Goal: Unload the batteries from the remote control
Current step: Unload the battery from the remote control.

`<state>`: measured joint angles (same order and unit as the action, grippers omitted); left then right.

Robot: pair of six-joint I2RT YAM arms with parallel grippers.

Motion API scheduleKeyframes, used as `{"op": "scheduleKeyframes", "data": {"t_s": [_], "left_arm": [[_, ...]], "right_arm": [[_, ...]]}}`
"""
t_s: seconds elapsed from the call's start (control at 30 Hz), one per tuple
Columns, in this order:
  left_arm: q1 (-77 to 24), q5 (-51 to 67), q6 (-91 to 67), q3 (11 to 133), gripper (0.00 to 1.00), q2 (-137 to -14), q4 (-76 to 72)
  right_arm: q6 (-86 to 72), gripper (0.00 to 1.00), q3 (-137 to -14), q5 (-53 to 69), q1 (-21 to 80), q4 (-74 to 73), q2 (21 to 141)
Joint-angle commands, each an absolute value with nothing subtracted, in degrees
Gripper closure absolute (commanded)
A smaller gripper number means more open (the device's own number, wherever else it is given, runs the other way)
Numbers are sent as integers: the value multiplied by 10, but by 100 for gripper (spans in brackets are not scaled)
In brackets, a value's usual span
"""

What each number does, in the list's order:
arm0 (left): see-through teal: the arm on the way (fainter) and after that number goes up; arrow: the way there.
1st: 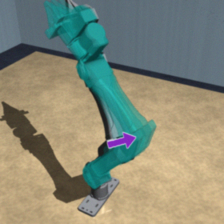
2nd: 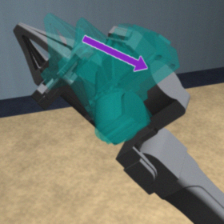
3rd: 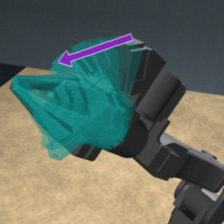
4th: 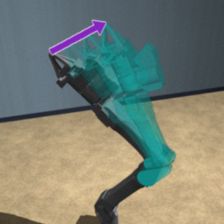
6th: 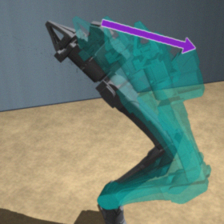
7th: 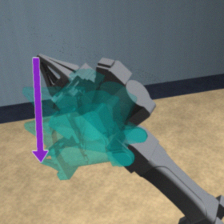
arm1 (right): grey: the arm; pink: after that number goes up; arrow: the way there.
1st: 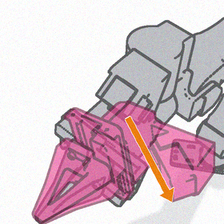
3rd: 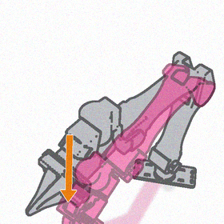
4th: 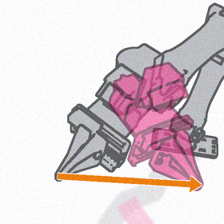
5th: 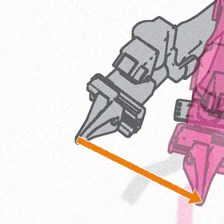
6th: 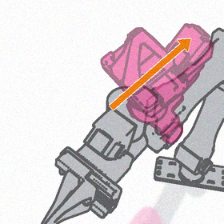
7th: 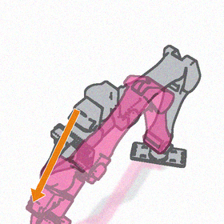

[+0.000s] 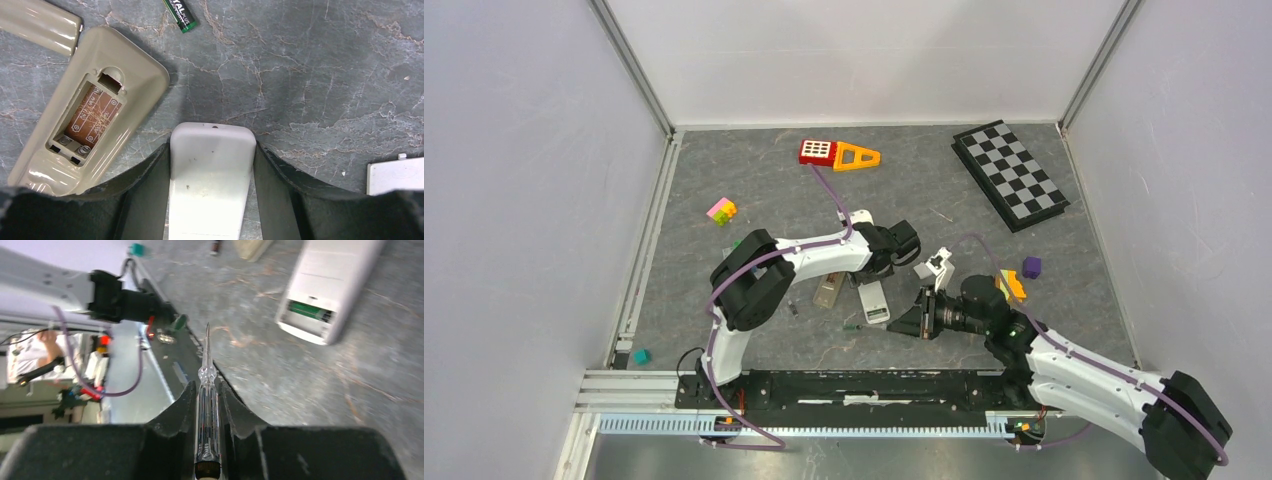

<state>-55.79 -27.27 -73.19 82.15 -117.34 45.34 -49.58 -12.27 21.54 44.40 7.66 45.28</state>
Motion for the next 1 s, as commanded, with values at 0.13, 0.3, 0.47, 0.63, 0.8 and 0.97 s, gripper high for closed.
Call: {"op": "scheduleKeyframes", "data": {"t_s": [0.13, 0.3, 0.47, 0.63, 0.8, 0.97], "left_arm": [[-562, -196, -815, 773, 98, -1247, 358], [-560, -205, -807, 770, 98, -1238, 359], [-561, -209, -807, 770, 98, -1237, 371], [-560, -207, -808, 787, 98, -1249, 389], [-559, -203, -815, 786, 98, -1249, 394], [-559, -190, -825, 782, 98, -1252, 395]], "right_arm": [[-520, 100, -123, 276, 448, 157, 437], [-416, 100, -190, 146, 446, -43, 438], [-352, 100, -241, 94, 447, -122, 446], [-337, 100, -271, 35, 488, -156, 485], [-355, 100, -284, -4, 522, -180, 517], [-413, 100, -260, -78, 530, -171, 514]]}}
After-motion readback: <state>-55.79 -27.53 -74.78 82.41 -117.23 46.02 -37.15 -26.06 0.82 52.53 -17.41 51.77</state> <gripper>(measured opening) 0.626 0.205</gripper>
